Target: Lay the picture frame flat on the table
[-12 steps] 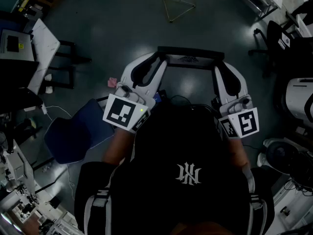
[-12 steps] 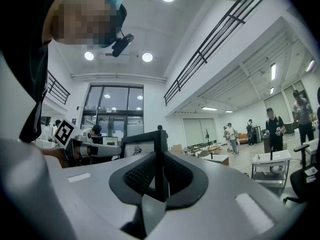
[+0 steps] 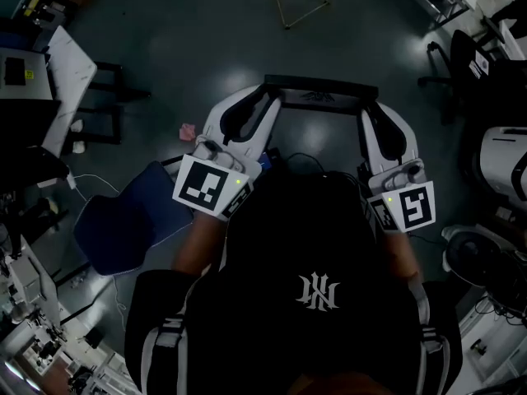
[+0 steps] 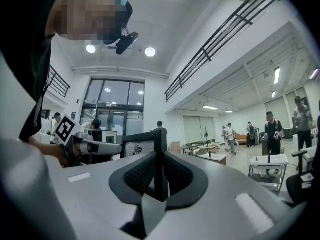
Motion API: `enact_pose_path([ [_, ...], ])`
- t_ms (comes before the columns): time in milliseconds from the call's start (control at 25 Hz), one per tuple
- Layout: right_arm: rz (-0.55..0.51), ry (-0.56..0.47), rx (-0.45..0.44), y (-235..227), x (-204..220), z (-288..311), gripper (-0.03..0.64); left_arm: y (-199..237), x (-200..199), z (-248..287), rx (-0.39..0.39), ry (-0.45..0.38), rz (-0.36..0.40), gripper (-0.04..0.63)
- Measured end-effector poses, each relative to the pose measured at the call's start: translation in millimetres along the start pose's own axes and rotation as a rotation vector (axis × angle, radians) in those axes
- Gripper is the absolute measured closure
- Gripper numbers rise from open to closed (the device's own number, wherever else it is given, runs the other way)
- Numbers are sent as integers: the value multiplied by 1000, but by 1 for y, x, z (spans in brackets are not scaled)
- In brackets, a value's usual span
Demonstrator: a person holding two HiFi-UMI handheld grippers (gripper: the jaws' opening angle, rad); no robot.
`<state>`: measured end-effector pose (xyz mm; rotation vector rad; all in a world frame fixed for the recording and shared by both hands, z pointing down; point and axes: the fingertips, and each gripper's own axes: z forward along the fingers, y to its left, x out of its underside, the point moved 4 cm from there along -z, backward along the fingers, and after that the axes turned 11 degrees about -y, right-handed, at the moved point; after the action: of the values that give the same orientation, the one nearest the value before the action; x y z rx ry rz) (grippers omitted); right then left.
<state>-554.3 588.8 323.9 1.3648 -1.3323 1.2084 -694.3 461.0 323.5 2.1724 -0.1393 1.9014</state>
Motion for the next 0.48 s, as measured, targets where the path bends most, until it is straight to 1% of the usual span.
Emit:
enact_pose_path([
  [240,-3,21,11,15,6,10,569,18,-1,-8,10,5,-13,520],
  [480,-15,25,-27,22,7,21,571,31,-1,-15,19,-12,-21,520],
])
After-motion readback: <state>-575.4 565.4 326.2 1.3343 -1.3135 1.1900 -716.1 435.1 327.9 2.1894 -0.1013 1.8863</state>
